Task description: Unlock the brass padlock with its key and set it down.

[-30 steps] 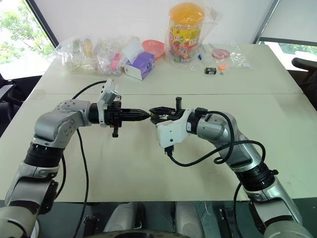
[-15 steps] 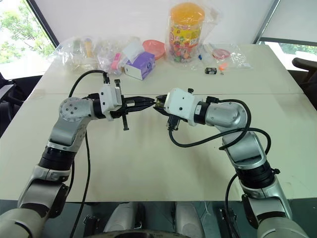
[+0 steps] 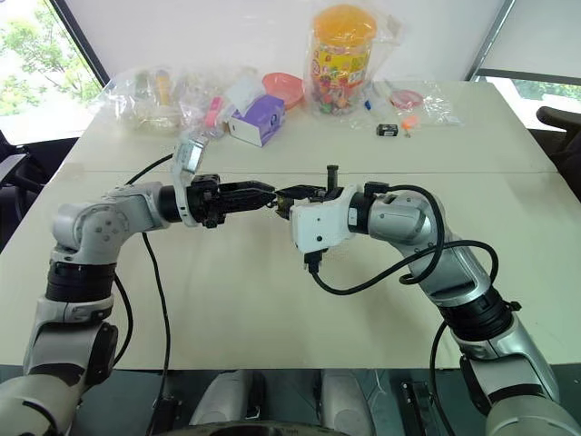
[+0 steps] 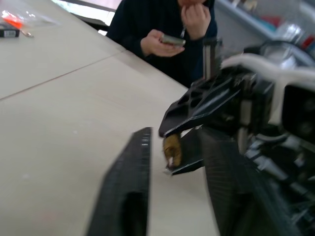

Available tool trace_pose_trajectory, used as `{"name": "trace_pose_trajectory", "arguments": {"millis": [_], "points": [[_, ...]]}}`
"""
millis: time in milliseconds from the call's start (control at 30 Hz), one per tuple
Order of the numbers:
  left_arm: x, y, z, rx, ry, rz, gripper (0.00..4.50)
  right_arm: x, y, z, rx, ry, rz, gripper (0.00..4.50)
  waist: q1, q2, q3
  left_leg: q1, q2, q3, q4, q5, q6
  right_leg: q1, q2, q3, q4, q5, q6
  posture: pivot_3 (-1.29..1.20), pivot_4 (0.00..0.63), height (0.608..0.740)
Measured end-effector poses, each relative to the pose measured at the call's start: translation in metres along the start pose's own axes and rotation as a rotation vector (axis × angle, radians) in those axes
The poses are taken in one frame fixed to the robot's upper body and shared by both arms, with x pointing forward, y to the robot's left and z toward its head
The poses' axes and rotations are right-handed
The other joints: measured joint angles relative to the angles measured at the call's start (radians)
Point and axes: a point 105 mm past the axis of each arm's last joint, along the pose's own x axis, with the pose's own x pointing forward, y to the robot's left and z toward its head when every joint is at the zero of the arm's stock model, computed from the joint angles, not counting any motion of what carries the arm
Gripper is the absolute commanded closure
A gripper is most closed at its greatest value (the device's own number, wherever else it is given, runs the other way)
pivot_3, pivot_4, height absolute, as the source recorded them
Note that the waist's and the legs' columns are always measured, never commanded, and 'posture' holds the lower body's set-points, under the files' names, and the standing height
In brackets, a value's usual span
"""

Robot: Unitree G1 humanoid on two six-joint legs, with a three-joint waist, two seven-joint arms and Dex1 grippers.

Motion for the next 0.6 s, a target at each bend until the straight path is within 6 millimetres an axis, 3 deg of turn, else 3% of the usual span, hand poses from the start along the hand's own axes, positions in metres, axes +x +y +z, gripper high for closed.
{"name": "trace_pose_trajectory", "arguments": {"millis": [67, 400, 600], "points": [[-0.002, 0.003, 0.001, -0.025, -0.006, 0.024, 0.52, 0.0, 0.0, 0.001, -0.014, -0.006, 0.001, 3.78, -0.001, 0.0, 0.0, 0.0, 0.0, 0.0, 0.0, 0.0, 0.0, 0.0, -0.001, 0.0, 0.0, 0.0, 0.0, 0.0, 0.15, 0.74], [0.008, 0.008, -0.022, -0.014, 0.071, 0.051, 0.52, 0.0, 0.001, -0.002, -0.02, -0.004, 0.004, 3.78, -0.001, 0.0, 0.0, 0.0, 0.0, 0.0, 0.0, 0.002, -0.003, 0.0, 0.0, 0.0, 0.0, 0.0, 0.0, 0.0, 0.15, 0.74], [0.016, 0.01, -0.025, 0.022, 0.064, 0.054, 0.52, 0.0, 0.0, -0.002, -0.02, -0.004, 0.005, 3.78, 0.0, 0.0, 0.0, 0.0, 0.0, 0.0, 0.0, 0.001, -0.002, 0.0, 0.0, 0.0, 0.0, 0.0, 0.0, 0.0, 0.15, 0.74]]}}
